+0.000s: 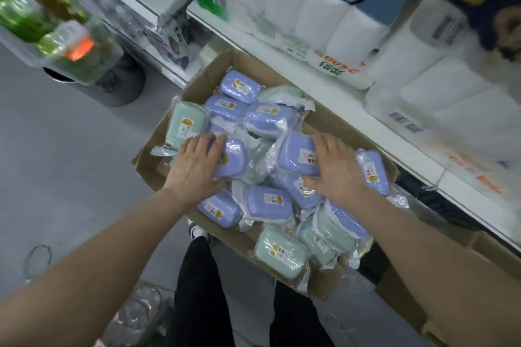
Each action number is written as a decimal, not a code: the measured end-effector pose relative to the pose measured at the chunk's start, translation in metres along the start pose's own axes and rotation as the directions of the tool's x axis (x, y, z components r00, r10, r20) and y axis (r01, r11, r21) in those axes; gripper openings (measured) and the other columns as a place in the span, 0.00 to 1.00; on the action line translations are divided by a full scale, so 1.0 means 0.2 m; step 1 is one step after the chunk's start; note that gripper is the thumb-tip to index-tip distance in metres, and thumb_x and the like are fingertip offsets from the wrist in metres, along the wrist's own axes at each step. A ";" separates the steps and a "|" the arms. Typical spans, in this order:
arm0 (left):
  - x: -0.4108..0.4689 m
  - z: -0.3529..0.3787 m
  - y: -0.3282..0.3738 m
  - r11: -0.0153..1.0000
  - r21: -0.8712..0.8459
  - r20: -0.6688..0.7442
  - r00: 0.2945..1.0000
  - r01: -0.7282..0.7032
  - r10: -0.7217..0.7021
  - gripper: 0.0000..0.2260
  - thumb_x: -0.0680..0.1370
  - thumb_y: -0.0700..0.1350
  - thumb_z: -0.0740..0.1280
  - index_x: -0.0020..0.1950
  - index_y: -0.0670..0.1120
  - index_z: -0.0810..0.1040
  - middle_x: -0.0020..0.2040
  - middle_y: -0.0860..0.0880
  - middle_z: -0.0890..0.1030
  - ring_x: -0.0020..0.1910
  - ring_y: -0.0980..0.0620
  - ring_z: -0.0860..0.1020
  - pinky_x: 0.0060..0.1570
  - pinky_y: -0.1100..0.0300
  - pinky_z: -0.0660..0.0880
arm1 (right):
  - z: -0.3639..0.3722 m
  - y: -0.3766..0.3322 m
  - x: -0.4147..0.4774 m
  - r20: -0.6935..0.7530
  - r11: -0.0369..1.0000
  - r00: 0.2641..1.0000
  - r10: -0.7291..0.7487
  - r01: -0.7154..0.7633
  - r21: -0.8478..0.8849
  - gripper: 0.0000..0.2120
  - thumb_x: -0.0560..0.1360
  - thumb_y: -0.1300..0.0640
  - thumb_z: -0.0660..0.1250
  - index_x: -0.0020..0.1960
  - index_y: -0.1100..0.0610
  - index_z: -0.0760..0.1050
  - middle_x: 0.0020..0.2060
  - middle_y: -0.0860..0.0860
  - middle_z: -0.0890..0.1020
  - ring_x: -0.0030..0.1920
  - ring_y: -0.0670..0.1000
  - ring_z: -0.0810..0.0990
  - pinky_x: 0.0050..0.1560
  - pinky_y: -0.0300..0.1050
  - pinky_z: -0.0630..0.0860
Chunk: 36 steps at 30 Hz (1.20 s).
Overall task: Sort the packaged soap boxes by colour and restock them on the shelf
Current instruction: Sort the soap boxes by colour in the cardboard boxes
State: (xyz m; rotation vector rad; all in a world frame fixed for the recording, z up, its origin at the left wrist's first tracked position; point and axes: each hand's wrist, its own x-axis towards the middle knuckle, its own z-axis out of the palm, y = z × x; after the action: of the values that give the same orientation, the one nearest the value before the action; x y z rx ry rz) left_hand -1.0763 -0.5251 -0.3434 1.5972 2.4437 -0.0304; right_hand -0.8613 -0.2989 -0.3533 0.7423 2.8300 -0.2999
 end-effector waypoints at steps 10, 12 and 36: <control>0.48 -0.09 -0.53 0.983 -0.050 0.078 0.981 -0.174 0.178 0.42 0.61 0.52 0.79 0.71 0.41 0.68 0.63 0.40 0.74 0.60 0.38 0.73 0.60 0.45 0.71 | -0.12 -0.27 0.56 -0.269 0.945 0.910 0.316 -0.276 0.177 0.39 0.72 0.40 0.67 0.72 0.65 0.65 0.60 0.62 0.75 0.59 0.63 0.72 0.63 0.55 0.68; 0.50 -0.05 -0.59 0.972 -0.049 0.086 0.968 -0.231 0.234 0.41 0.60 0.52 0.79 0.69 0.40 0.70 0.61 0.40 0.75 0.59 0.38 0.74 0.59 0.46 0.73 | -0.12 -0.34 0.75 -0.206 0.957 0.936 0.284 -0.262 0.127 0.40 0.71 0.41 0.69 0.74 0.61 0.63 0.62 0.60 0.74 0.60 0.63 0.72 0.62 0.55 0.68; 0.84 0.05 -0.62 0.892 -0.013 -0.016 0.892 -0.453 0.453 0.40 0.61 0.54 0.78 0.69 0.41 0.71 0.62 0.42 0.75 0.60 0.39 0.73 0.62 0.46 0.70 | 0.27 -0.39 1.06 0.110 0.939 0.934 0.340 -0.344 0.024 0.40 0.73 0.42 0.71 0.78 0.48 0.55 0.66 0.55 0.66 0.64 0.61 0.64 0.62 0.54 0.71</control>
State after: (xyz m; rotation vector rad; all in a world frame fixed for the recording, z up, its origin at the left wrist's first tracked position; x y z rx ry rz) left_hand -1.2527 -0.4252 -0.3987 2.1208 2.0084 0.0763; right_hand -1.0735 -0.2813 -0.4444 1.1716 2.5429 -0.3307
